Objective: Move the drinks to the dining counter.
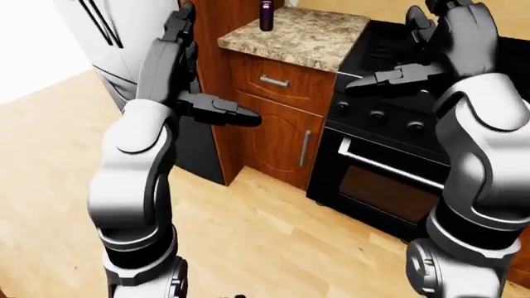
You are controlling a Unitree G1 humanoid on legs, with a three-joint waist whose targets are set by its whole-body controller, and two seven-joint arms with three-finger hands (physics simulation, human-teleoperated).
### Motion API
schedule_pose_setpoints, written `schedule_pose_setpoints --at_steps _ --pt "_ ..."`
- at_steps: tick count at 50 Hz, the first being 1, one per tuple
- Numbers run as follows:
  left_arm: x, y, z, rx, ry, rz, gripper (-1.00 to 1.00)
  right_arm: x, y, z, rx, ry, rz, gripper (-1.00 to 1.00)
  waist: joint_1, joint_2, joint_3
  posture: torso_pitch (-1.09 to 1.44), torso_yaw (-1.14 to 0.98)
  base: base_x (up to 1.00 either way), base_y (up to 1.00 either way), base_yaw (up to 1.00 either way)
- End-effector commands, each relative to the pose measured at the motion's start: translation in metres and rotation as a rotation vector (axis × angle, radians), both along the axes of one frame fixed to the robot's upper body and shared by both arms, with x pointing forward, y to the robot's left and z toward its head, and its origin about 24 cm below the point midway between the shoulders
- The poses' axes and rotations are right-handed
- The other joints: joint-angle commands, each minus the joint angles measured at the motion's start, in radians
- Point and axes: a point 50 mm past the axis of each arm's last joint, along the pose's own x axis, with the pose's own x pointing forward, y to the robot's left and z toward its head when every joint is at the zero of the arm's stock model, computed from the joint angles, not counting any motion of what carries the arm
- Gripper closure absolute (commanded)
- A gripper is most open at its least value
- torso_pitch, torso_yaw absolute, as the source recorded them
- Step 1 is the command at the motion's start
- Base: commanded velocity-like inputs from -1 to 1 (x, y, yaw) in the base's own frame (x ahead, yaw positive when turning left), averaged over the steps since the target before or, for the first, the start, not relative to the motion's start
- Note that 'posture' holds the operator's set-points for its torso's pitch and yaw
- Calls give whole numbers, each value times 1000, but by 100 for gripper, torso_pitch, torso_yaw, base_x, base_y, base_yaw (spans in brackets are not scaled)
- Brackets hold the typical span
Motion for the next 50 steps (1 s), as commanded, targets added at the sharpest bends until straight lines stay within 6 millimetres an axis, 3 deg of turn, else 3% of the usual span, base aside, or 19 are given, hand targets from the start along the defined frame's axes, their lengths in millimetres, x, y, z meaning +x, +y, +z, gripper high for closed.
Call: schedule_pose_setpoints --at_steps 1,3,4,11,14,15,17,20,25,26,28,35,39,40,42,44,45,46,50 --pt "-4 -2 9 3 -54 -7 -100 -7 -1 13 -6 -68 -7 -100 -9 14 -19 0 0 0 0 0" --pt "-3 -2 9 3 -53 -7 -100 -6 -1 13 4 -66 2 -100 0 16 -67 0 0 0 -38 0" --pt "-3 -2 9 4 -53 -8 -100 -6 -1 13 11 -64 5 -100 -33 42 -58 0 0 0 0 -100" --pt "-4 -3 9 4 -53 -9 -100 -7 -1 12 13 -66 12 -100 -2 -21 -56 0 0 0 0 -94" --pt "-4 -2 9 2 -53 -7 -100 -7 1 12 -12 -69 6 -100 20 -98 -67 0 0 0 0 0" --pt "-4 -2 9 2 -53 -7 -100 -6 2 12 -17 -66 5 -100 16 -50 -43 0 0 0 0 0" --pt "-5 0 10 0 -54 -5 -100 -6 2 12 -25 -68 7 -100 1 -48 -74 0 0 9 0 0" --pt "-5 0 10 -1 -55 -3 -100 -6 3 13 -28 -70 9 -100 -18 -24 -40 0 0 35 0 0" --pt "-5 1 10 -1 -56 -3 -100 -7 4 13 -29 -75 11 -100 -31 68 -44 0 0 38 0 0" --pt "-5 1 10 -1 -56 -3 -100 -7 4 13 -29 -75 11 -100 -24 41 -44 0 0 38 0 0" --pt "-5 1 10 -1 -56 -3 -100 -6 4 13 -28 -76 11 -100 -24 55 -45 0 0 39 0 0" --pt "-5 1 10 1 -56 -3 -100 -7 3 13 -18 -78 10 -100 -13 5 -49 0 0 32 0 0" --pt "-6 1 11 0 -57 -1 -100 -7 4 13 -25 -82 8 -100 -1 -80 -64 0 0 0 0 0" --pt "-6 1 11 0 -58 -1 -100 -7 4 13 -28 -83 7 -100 -2 -55 -37 0 0 0 0 0" --pt "-7 1 11 0 -59 -2 -100 -7 4 13 -33 -82 6 -100 -6 -80 -26 0 0 0 0 0" --pt "-7 1 11 -2 -59 -1 -100 -7 4 13 -29 -82 6 -100 -5 -74 -16 0 0 0 0 0" --pt "-7 1 11 -1 -58 -1 -100 -6 4 13 -29 -82 6 -100 -3 -67 -43 0 0 8 0 0" --pt "-7 1 11 -1 -58 -2 -100 -7 4 13 -29 -82 7 -100 -6 -55 -53 0 0 23 0 0" --pt "-7 1 10 -2 -57 -2 -100 -7 4 13 -30 -84 4 -100 -22 2 -25 0 0 32 0 0"
